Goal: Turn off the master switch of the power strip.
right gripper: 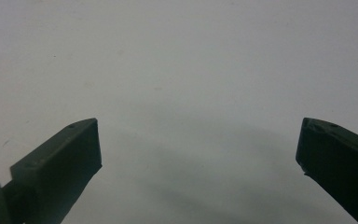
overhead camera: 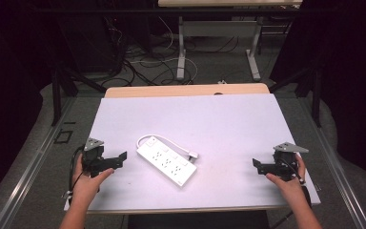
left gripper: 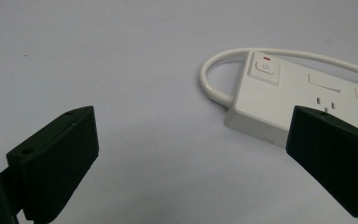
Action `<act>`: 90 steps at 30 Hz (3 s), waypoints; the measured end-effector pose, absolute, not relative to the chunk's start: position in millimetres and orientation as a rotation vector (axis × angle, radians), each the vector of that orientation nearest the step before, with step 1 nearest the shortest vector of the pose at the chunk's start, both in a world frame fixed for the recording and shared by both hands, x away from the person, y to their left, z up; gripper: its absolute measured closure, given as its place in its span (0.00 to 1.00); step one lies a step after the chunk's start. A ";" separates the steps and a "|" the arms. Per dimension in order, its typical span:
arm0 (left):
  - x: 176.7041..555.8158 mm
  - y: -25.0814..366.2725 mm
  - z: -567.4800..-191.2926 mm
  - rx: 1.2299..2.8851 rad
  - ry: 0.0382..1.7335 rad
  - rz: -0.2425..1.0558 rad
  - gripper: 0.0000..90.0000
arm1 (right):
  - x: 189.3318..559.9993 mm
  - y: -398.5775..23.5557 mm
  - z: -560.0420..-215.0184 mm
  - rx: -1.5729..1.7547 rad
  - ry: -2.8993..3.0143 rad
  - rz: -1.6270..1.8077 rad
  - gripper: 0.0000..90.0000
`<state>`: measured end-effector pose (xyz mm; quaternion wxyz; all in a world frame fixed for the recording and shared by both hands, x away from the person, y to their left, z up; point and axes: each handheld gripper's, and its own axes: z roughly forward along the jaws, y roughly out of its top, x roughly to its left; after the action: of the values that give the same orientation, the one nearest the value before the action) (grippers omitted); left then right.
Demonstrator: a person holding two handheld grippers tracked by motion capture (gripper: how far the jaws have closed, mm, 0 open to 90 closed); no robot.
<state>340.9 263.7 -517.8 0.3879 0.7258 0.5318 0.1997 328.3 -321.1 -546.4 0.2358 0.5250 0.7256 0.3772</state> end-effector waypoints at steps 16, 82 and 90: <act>348.3 251.8 -493.4 1.922 1.310 0.511 0.04 | 328.7 -314.8 -545.6 1.446 2.038 0.984 0.00; 358.6 247.1 -453.4 2.092 1.259 0.333 0.24 | 329.4 -314.2 -549.3 1.460 2.042 0.982 0.01; 362.7 235.7 -460.3 2.129 1.275 0.308 0.24 | 329.6 -314.3 -549.6 1.451 2.048 0.976 0.01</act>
<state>362.7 235.7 -460.3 0.3149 0.8082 0.4838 0.1169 329.6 -314.3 -549.6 0.2225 0.5253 0.7414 0.3533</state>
